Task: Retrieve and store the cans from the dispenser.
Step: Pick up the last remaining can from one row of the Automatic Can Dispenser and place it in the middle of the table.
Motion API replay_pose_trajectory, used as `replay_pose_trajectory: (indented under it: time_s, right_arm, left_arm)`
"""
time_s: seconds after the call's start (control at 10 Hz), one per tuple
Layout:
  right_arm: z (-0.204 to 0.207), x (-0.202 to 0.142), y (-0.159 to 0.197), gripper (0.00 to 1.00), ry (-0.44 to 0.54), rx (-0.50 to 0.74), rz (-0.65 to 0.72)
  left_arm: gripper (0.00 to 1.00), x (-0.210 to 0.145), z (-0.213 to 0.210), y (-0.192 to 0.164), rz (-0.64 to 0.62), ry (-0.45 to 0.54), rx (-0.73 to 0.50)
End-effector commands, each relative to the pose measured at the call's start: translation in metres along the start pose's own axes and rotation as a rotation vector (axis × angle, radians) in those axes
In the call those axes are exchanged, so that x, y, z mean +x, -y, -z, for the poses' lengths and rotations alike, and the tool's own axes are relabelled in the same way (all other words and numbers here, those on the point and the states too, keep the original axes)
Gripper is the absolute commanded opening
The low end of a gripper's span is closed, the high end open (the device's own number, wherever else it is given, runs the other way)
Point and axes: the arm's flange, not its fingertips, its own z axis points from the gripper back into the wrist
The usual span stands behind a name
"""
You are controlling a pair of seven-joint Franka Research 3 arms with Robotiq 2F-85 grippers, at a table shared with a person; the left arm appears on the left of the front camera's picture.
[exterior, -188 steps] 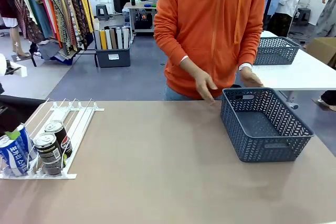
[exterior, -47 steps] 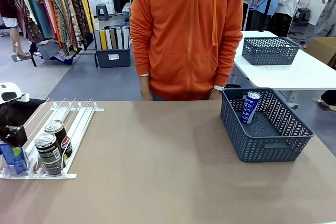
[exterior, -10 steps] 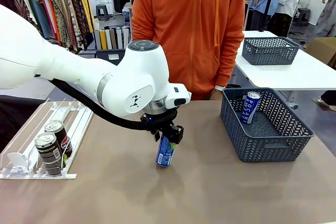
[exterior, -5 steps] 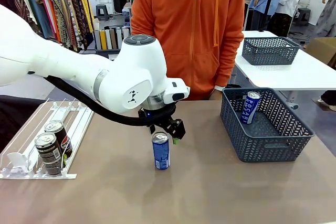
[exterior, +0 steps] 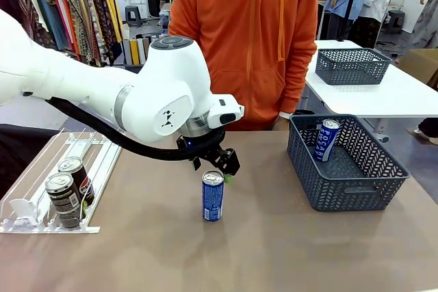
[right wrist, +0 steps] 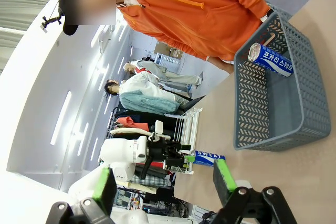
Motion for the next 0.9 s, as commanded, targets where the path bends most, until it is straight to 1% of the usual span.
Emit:
replay_pose_trajectory:
  time_s: [0.0,0.1,0.2,0.3,0.4,0.5,0.6,0.7,0.8]
  right_arm:
    - [0.001,0.002,-0.002,1.0,0.018,0.026,-0.016]
    - [0.001,0.002,-0.002,1.0,0.018,0.026,-0.016]
    - [0.001,0.002,-0.002,1.0,0.018,0.026,-0.016]
    - [0.001,0.002,-0.002,1.0,0.018,0.026,-0.016]
    - [0.001,0.002,-0.002,1.0,0.018,0.026,-0.016]
    - [0.001,0.002,-0.002,1.0,0.018,0.026,-0.016]
    - [0.001,0.002,-0.002,1.0,0.018,0.026,-0.016]
    - [0.001,0.002,-0.002,1.0,0.018,0.026,-0.016]
    - [0.001,0.002,-0.002,1.0,0.018,0.026,-0.016]
  left_arm:
    - [1.0,-0.027,-0.067,-0.024,0.013,0.033,-0.1]
    - [1.0,-0.045,-0.113,-0.041,0.014,0.08,-0.148]
    - [1.0,-0.072,-0.162,-0.069,0.006,0.135,-0.212]
    - [1.0,-0.1,-0.196,-0.104,-0.022,0.191,-0.288]
    - [1.0,-0.133,-0.219,-0.147,-0.088,0.239,-0.362]
    - [1.0,-0.171,-0.233,-0.195,-0.191,0.295,-0.444]
    - [1.0,-0.204,-0.24,-0.233,-0.222,0.346,-0.581]
    - [1.0,-0.246,-0.241,-0.272,-0.303,0.427,-0.67]
    - [1.0,-0.287,-0.23,-0.308,-0.472,0.493,-0.686]
